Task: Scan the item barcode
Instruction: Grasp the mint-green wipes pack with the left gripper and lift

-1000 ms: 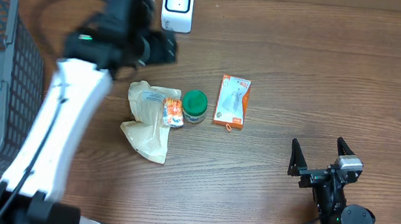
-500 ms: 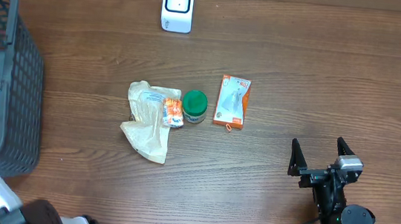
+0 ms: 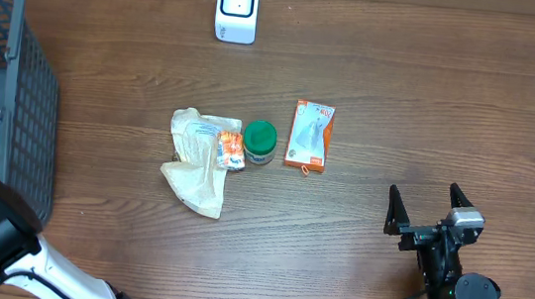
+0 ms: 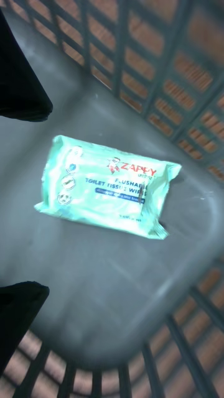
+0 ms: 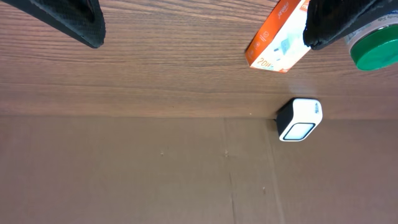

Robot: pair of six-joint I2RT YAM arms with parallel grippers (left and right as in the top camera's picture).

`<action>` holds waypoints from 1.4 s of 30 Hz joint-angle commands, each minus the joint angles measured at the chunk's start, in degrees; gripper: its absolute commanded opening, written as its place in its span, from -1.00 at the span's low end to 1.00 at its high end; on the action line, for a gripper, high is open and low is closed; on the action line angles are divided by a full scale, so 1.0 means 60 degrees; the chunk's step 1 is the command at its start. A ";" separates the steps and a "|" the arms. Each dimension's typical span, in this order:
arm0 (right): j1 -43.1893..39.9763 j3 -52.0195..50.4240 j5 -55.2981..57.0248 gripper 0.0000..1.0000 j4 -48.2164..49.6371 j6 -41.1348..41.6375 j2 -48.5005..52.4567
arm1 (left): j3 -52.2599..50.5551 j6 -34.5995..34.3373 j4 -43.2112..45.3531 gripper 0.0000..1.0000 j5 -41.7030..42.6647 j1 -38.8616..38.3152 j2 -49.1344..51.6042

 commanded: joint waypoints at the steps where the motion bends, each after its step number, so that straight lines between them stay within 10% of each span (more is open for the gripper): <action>1: -0.0036 -0.0095 -0.0044 1.00 0.0051 0.0029 -0.0102 | -0.0044 0.0703 0.0164 0.65 -0.0255 0.0069 0.0550; 17: -0.0036 -0.0095 -0.0044 1.00 0.0051 0.0029 -0.0102 | -0.0044 0.0674 0.0069 0.45 -0.0736 0.0080 0.2594; 20: -0.0036 -0.0095 -0.0044 1.00 0.0051 0.0029 -0.0102 | -0.0044 0.0681 -0.0102 -0.13 -0.0739 0.0076 0.2597; 22: -0.0036 -0.0095 -0.0044 1.00 0.0051 0.0029 -0.0102 | -0.0044 0.0678 -0.0262 -0.91 -0.0736 0.0076 0.2597; 31: -0.0036 -0.0095 -0.0044 1.00 0.0055 0.0029 -0.0102 | 0.0925 -0.0743 -0.1803 -0.91 -0.0535 0.0066 0.1705; 42: -0.0036 -0.0095 -0.0044 1.00 0.0051 0.0029 -0.0102 | 0.2346 -0.0969 -0.2240 -0.91 0.2495 -0.1370 -0.3319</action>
